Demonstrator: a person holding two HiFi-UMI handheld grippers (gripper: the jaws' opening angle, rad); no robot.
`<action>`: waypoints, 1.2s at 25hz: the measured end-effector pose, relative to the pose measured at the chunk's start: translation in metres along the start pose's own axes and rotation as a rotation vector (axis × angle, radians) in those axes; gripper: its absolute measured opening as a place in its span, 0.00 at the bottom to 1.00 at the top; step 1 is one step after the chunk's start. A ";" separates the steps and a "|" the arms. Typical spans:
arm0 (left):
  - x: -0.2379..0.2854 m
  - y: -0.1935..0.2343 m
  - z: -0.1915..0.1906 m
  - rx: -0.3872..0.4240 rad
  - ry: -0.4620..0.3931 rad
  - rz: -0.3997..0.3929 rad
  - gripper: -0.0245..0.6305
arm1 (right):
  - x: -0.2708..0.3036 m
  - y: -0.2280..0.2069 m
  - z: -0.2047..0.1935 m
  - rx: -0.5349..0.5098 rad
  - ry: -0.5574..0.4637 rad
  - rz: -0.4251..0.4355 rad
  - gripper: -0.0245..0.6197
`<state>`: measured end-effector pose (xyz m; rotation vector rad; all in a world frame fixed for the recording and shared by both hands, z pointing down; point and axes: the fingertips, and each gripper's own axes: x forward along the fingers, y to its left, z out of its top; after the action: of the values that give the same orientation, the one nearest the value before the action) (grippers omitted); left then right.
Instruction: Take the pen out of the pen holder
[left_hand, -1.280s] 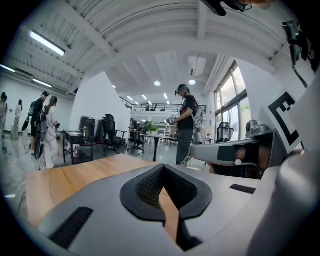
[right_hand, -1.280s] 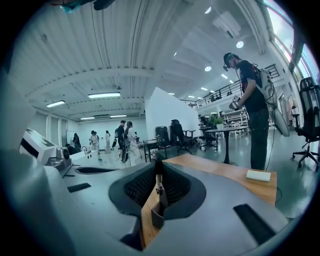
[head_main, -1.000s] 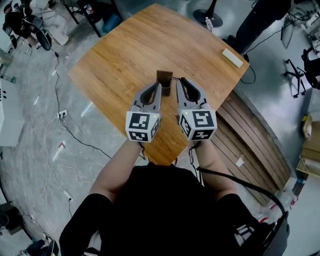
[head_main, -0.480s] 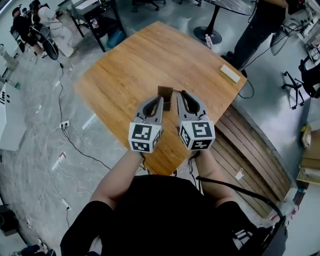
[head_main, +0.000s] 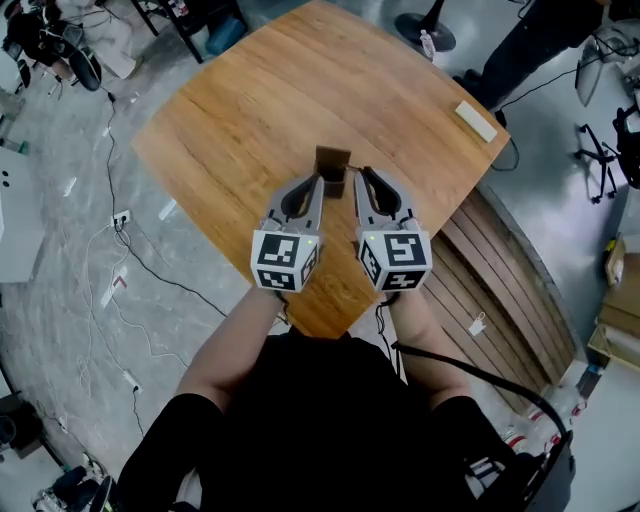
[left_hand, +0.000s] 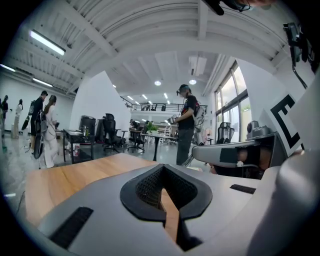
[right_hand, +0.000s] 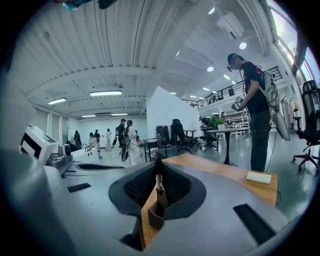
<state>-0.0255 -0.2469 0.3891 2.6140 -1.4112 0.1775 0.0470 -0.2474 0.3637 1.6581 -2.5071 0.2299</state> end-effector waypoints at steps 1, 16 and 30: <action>0.004 0.004 -0.006 -0.006 0.009 0.000 0.04 | 0.006 -0.001 -0.008 0.006 0.013 0.001 0.10; 0.050 0.037 -0.096 -0.073 0.133 -0.024 0.04 | 0.076 -0.021 -0.128 0.056 0.198 -0.021 0.10; 0.060 0.049 -0.139 -0.114 0.180 -0.038 0.04 | 0.102 -0.022 -0.187 0.084 0.264 -0.051 0.10</action>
<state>-0.0374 -0.2941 0.5402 2.4627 -1.2719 0.3095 0.0318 -0.3113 0.5674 1.6005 -2.2860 0.5181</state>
